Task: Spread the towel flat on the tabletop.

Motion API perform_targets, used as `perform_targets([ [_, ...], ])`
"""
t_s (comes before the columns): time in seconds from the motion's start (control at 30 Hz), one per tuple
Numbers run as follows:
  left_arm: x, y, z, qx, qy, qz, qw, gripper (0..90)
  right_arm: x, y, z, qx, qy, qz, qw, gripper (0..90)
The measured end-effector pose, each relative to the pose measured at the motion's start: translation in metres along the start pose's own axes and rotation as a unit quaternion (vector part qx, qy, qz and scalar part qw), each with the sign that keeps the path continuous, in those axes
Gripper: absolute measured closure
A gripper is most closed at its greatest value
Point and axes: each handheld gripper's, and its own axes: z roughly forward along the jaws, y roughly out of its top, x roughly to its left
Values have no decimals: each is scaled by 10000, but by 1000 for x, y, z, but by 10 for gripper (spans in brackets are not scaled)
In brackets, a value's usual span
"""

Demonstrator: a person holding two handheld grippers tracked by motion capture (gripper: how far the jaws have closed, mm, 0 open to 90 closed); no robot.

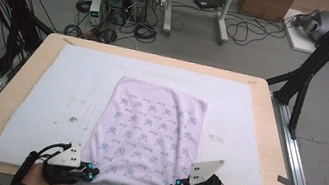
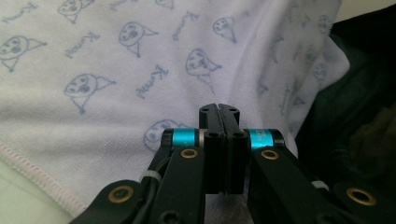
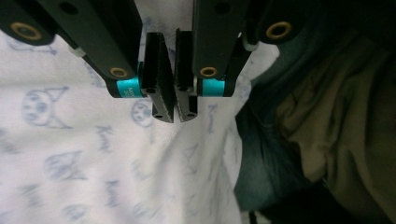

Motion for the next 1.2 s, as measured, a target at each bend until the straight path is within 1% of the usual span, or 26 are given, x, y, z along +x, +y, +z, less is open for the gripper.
perform_targets([
  [0.03, 1, 0, -1, -15, 47, -27, 10000, 829, -2, -2, -6, -113, -173, 136, 9997, 772],
  [0.07, 4, 1, -2, -24, 161, -93, 9998, 733, -4, -4, -9, -168, -293, 248, 9991, 745],
  [0.1, 6, 1, -2, -34, 187, -126, 9997, 642, -8, -7, -15, -184, -523, 373, 9978, 722],
  [0.13, 7, 0, 0, 5, 212, -145, 9997, 594, -11, -10, -17, -125, -618, 428, 9971, 706],
  [0.17, 8, 0, 1, 53, 213, -139, 9997, 586, -13, -11, -18, -35, -804, 422, 9959, 681],
  [0.2, 8, -2, 3, 75, 237, -59, 9997, 619, -13, -12, -18, 37, -921, 432, 9948, 679],
  [0.23, 7, -2, 3, 64, 285, -14, 9996, 662, -15, -15, -18, 75, -908, 453, 9948, 679],
  [0.27, 8, -2, 2, 93, 298, -20, 9995, 701, -15, -16, -17, 117, -946, 468, 9943, 685],
  [0.3, 8, -2, 2, 63, 297, 0, 9995, 798, -16, -17, -15, 213, -965, 467, 9940, 712],
  [0.33, 8, -3, 1, 42, 275, -22, 9996, 868, -17, -18, -13, 279, -960, 459, 9939, 719],
  [0.37, 7, -3, 1, 42, 298, -20, 9995, 878, -18, -20, -10, 405, -954, 439, 9936, 737],
  [0.4, 6, -3, 1, 36, 328, -8, 9995, 881, -17, -21, -9, 337, -935, 436, 9941, 811],
  [0.43, 6, -4, 0, 53, 328, -5, 9994, 885, -18, -21, -10, 348, -750, 436, 9956, 874],
  [0.5, 4, -5, -2, 59, 318, -22, 9995, 886, -16, -22, -10, 375, -754, 371, 9958, 883],
  [0.6, -3, -9, -6, 59, 264, -70, 9996, 887, -14, -23, -12, 378, -610, 368, 9967, 885],
  [0.67, -5, -11, -10, 3, 283, -68, 9996, 886, -13, -24, -15, 283, -553, 355, 9974, 894],
  [0.73, -3, -9, -11, -105, 297, -137, 9994, 866, -13, -23, -18, 111, -632, 470, 9968, 821],
  [0.77, -2, -9, -11, -151, 336, -137, 9992, 833, -17, -22, -20, 13, -615, 579, 9964, 793],
  [0.87, 4, -6, -11, -283, 502, -204, 9981, 737, -24, -19, -21, -84, -799, 674, 9945, 721],
  [0.9, 8, -4, -11, -353, 576, -226, 9975, 715, -28, -18, -21, -107, -897, 740, 9932, 713],
  [0.97, 16, 0, -11, -488, 711, -332, 9957, 671, -36, -17, -23, -240, -1017, 830, 9911, 662],
  [1.03, 26, 5, -10, -602, 854, -504, 9932, 616, -45, -15, -26, -375, -1092, 957, 9887, 636],
  [1.1, 33, 9, -8, -622, 926, -557, 9922, 569, -55, -13, -29, -457, -1257, 1043, 9855, 560],
  [1.13, 37, 11, -7, -593, 1004, -558, 9916, 548, -58, -13, -30, -502, -1268, 1090, 9846, 555],
  [1.17, 40, 12, -7, -610, 1019, -622, 9910, 514, -62, -13, -32, -600, -1305, 1128, 9832, 543],
  [1.2, 45, 14, -7, -665, 1070, -678, 9897, 501, -63, -13, -33, -636, -1377, 1132, 9819, 526],
])
